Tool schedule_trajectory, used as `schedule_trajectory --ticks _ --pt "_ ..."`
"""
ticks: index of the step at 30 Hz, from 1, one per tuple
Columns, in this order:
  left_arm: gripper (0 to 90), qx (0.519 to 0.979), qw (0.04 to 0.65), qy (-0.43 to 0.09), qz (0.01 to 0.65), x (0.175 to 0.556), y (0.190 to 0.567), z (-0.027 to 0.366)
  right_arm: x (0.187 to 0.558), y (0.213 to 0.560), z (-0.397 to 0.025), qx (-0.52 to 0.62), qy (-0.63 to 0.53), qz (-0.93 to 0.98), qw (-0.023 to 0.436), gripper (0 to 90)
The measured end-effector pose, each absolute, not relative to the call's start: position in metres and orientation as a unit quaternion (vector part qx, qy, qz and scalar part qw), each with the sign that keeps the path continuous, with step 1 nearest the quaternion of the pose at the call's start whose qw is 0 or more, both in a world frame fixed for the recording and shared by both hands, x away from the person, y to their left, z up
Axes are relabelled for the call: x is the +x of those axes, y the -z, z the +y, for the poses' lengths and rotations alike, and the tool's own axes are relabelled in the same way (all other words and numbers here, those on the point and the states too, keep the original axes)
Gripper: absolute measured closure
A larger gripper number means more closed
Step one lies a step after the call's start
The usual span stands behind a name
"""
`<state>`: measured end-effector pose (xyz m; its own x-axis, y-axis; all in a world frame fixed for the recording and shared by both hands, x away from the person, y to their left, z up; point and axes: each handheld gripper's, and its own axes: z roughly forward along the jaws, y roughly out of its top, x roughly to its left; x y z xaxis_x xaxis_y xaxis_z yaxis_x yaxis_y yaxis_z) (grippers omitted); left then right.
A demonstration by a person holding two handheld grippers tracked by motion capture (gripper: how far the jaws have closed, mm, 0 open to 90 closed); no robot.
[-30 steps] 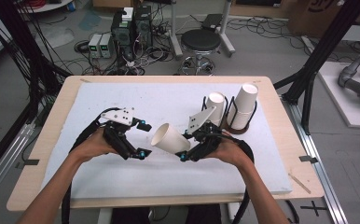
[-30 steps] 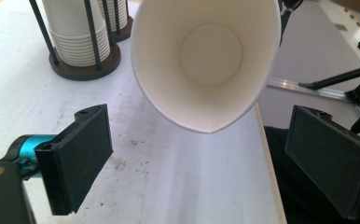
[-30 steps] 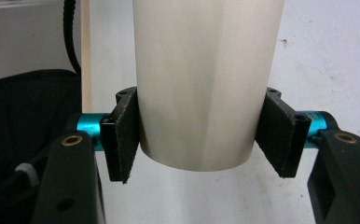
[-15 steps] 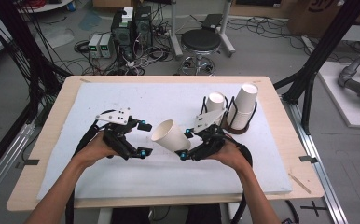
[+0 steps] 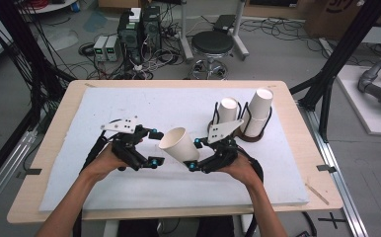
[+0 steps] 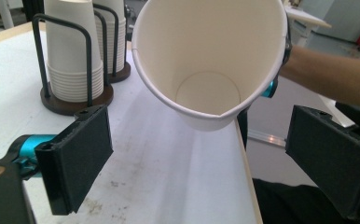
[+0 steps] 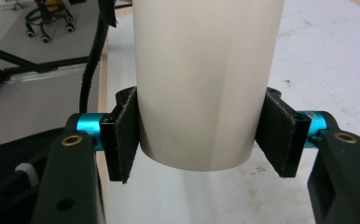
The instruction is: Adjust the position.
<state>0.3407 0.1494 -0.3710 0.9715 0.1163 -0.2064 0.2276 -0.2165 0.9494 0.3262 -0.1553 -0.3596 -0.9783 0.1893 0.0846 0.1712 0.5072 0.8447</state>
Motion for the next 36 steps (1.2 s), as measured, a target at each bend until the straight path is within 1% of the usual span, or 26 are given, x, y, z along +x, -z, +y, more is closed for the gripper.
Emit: schedule_trajectory --ticks 13,36 --pt "7.1 0.746 0.653 0.063 0.113 0.338 0.384 0.141 0.323 0.369 -0.156 0.103 -0.518 0.849 0.003 37.2" --pt "7.9 0.718 0.685 0.077 0.099 0.335 0.389 0.126 0.322 0.376 -0.152 0.099 -0.54 0.836 -0.012 37.2"
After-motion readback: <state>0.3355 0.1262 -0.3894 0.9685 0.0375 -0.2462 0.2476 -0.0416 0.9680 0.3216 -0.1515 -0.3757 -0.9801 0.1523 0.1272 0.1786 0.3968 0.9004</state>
